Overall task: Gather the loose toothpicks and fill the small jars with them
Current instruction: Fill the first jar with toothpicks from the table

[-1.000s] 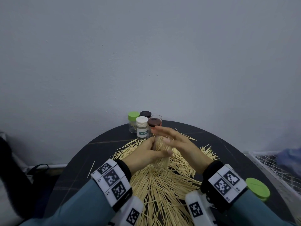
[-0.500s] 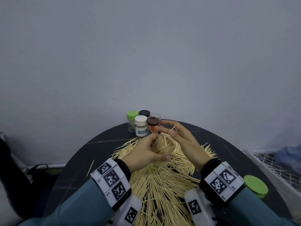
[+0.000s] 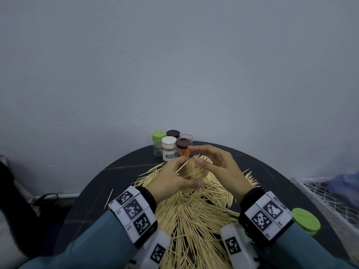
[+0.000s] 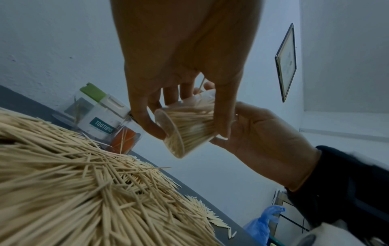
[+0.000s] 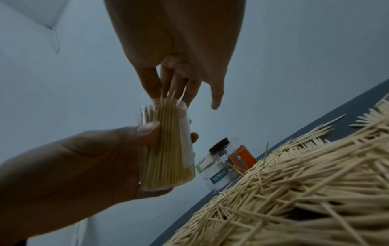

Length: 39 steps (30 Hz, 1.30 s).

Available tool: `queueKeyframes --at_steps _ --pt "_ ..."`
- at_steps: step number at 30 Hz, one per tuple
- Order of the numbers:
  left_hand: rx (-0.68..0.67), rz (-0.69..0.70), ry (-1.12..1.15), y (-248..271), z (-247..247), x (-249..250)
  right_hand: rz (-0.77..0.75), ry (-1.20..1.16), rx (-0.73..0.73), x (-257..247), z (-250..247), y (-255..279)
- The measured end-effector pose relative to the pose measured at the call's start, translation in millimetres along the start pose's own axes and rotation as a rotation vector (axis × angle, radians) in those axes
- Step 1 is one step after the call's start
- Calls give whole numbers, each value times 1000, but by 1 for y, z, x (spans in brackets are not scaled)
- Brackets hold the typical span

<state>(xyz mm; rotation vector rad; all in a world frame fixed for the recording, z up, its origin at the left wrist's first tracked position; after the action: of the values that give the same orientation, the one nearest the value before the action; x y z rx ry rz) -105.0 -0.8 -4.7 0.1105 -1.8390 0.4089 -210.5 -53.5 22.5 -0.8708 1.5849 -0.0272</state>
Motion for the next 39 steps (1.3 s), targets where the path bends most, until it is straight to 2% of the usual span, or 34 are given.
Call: queueKeyframes --at_steps 6,11,17,22,26,28,34,39 --pt "-30 -6 12 0 2 -2 -133 289 -77 -13 10 4" --pt "-77 7 -20 0 8 -4 -231 444 -37 -19 17 4" --pt "-61 39 -60 1 11 -4 -265 580 33 -19 19 4" --pt "-43 19 -83 1 8 -4 -359 419 138 -35 11 6" --pt "39 10 -83 -2 0 -6 -284 179 273 -46 -14 1" --pt "72 2 -77 -4 -4 -8 -242 132 300 -44 -22 -1" --pt "132 -26 0 -6 -10 -11 -130 190 254 -24 -18 0" --pt "140 -13 31 -6 -10 -6 -136 274 243 -18 -16 0"
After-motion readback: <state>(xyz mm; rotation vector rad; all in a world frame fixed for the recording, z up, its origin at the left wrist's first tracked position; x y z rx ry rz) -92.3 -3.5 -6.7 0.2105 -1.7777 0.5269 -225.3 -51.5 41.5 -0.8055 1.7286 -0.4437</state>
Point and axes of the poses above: each hand's wrist, its own y-axis away from the middle knuckle, its own z-axis out of the palm, x = y × z, the point moved 7 cm from there along -y, towards the middle knuckle, and after that the axes turned 10 degrees about x, right-handed, at the moved point
